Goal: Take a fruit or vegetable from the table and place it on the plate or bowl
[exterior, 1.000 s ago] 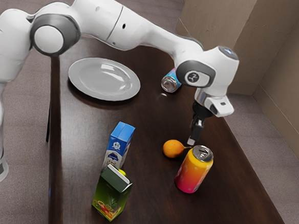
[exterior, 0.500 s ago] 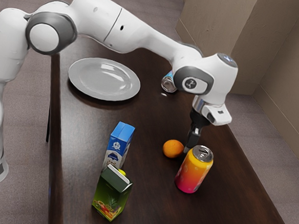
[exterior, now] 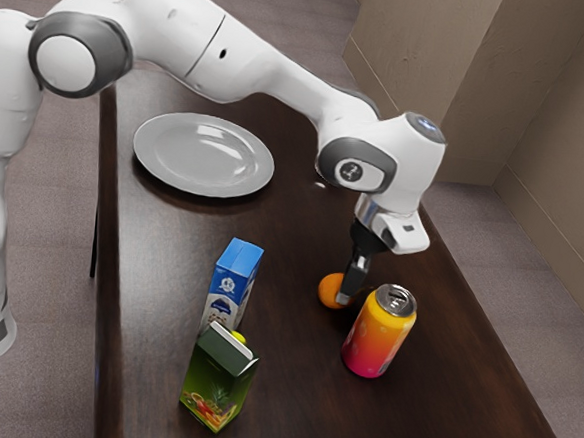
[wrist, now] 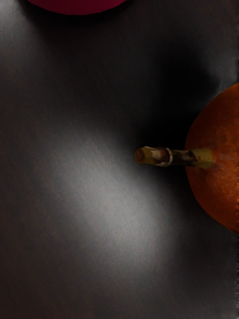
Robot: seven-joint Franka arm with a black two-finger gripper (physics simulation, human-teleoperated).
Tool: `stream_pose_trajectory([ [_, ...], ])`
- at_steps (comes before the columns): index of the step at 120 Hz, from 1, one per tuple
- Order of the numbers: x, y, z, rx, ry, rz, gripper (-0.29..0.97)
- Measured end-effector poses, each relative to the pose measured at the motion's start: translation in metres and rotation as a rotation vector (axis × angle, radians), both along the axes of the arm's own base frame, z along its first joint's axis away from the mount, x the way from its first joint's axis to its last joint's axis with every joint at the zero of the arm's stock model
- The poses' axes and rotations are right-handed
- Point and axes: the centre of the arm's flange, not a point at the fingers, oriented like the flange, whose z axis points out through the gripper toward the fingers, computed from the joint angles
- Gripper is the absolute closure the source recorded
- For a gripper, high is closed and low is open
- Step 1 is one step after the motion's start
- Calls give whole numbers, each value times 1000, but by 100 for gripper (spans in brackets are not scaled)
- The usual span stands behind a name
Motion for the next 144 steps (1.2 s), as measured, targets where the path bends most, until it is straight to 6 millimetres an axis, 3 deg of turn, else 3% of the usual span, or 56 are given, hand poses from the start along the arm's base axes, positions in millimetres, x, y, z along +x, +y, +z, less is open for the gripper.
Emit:
stream_pose_trajectory([
  [38, -6, 1, -22, -1, 10, 1, 0],
  [57, -7, 1, -26, 2, -2, 5, 28],
  [82, -7, 0, -8, 10, -50, 10, 38],
  [98, -3, 3, 29, 11, -111, 22, 38],
  [119, 8, 9, 140, 2, -233, 45, 39],
  [127, 5, 14, 185, 6, -271, 54, 38],
  [134, -1, 20, 212, 15, -279, 65, 37],
  [138, -6, 36, 223, 31, -275, 93, 38],
  [144, -15, 88, 239, 72, -265, 184, 39],
])
